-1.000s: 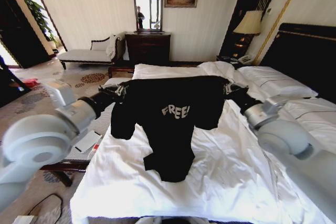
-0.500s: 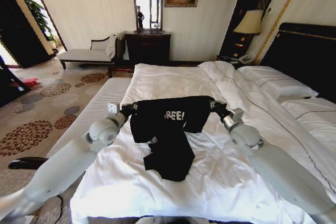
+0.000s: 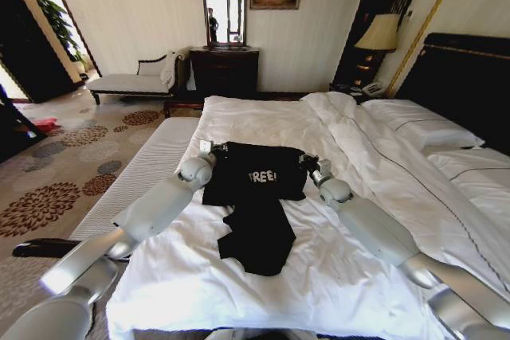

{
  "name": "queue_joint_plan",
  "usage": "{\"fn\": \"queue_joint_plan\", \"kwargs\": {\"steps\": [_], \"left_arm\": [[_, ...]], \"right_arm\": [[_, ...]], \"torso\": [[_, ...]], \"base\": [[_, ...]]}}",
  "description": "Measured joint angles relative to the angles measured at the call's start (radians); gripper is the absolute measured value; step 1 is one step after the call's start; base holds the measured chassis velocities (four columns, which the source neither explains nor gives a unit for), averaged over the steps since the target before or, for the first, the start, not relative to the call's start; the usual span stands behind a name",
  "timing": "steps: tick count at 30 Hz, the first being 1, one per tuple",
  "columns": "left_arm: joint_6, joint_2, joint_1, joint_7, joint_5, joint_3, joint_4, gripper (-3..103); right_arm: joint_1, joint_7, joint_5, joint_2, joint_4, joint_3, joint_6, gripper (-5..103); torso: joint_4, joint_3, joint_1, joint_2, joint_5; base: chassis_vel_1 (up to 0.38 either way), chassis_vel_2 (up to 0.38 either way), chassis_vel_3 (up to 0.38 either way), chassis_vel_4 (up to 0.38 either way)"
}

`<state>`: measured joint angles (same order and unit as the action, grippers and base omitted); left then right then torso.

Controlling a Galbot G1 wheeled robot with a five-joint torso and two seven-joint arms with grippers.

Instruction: Fold the clothes on the bed.

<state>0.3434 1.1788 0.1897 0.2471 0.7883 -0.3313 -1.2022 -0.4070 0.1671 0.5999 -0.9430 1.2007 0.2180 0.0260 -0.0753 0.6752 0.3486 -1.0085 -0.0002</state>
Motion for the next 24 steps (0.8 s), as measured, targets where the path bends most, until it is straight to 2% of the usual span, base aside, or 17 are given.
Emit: {"fn": "queue_joint_plan", "kwargs": {"steps": [2, 4, 6, 9, 11, 13, 15, 17, 21, 24], "left_arm": [[-0.023, 0.045, -0.027, -0.039, -0.029, -0.01, 0.1, 1], [-0.034, 0.063, -0.035, -0.055, -0.043, -0.01, 0.142, 1], [-0.06, 0.118, -0.055, -0.093, -0.078, -0.005, 0.239, 1], [-0.073, 0.157, -0.067, -0.112, -0.095, 0.0, 0.302, 1], [-0.09, 0.221, -0.086, -0.138, -0.121, 0.018, 0.398, 1], [-0.092, 0.229, -0.088, -0.14, -0.125, 0.022, 0.411, 1], [-0.108, 0.283, -0.113, -0.16, -0.167, 0.05, 0.506, 1], [-0.112, 0.295, -0.121, -0.165, -0.177, 0.058, 0.533, 1], [-0.116, 0.308, -0.125, -0.175, -0.202, 0.104, 0.596, 1], [-0.117, 0.307, -0.12, -0.174, -0.213, 0.127, 0.616, 1]], "right_arm": [[0.047, -0.005, -0.013, -0.037, -0.093, 0.019, -0.017, 0], [0.065, -0.007, -0.018, -0.052, -0.129, 0.022, -0.025, 0], [0.105, -0.016, -0.032, -0.087, -0.211, 0.031, -0.048, 0], [0.131, -0.025, -0.04, -0.111, -0.259, 0.038, -0.061, 0], [0.17, -0.038, -0.052, -0.169, -0.349, 0.057, -0.082, 0], [0.176, -0.04, -0.054, -0.182, -0.363, 0.06, -0.086, 0], [0.211, -0.054, -0.07, -0.257, -0.457, 0.076, -0.107, 0], [0.219, -0.057, -0.077, -0.28, -0.488, 0.077, -0.115, 0], [0.264, -0.083, -0.118, -0.377, -0.653, 0.076, -0.16, 0], [0.274, -0.089, -0.125, -0.396, -0.691, 0.072, -0.168, 0]], "torso": [[0.0004, 0.0, 0.0, 0.0, 0.0004], [0.0002, 0.0, 0.0, 0.0, 0.0002], [0.0003, 0.0, 0.0, 0.0, 0.0004], [-0.0002, 0.0, 0.0, 0.0, 0.0001], [-0.0008, 0.0, 0.0, 0.0, 0.0002], [-0.0008, 0.0, 0.0, 0.0, 0.0001], [0.0002, 0.0, 0.0, 0.0, 0.0003], [0.0003, 0.0, 0.0, 0.0, 0.0003], [0.0002, 0.0, 0.0, 0.0, 0.0001], [0.0006, 0.0, 0.0, 0.0, 0.0001]], "base": [[0.0, 0.0, 0.0, 0.0], [0.0, 0.0, 0.0, 0.0], [0.0, 0.0, 0.0, 0.0], [0.0, 0.0, 0.0, 0.0], [0.0, 0.0, 0.0, 0.0], [0.0, 0.0, 0.0, 0.0], [0.0, 0.0, 0.0, 0.0], [0.0, 0.0, 0.0, 0.0], [0.0, 0.0, 0.0, 0.0], [0.0, 0.0, 0.0, 0.0]]}}
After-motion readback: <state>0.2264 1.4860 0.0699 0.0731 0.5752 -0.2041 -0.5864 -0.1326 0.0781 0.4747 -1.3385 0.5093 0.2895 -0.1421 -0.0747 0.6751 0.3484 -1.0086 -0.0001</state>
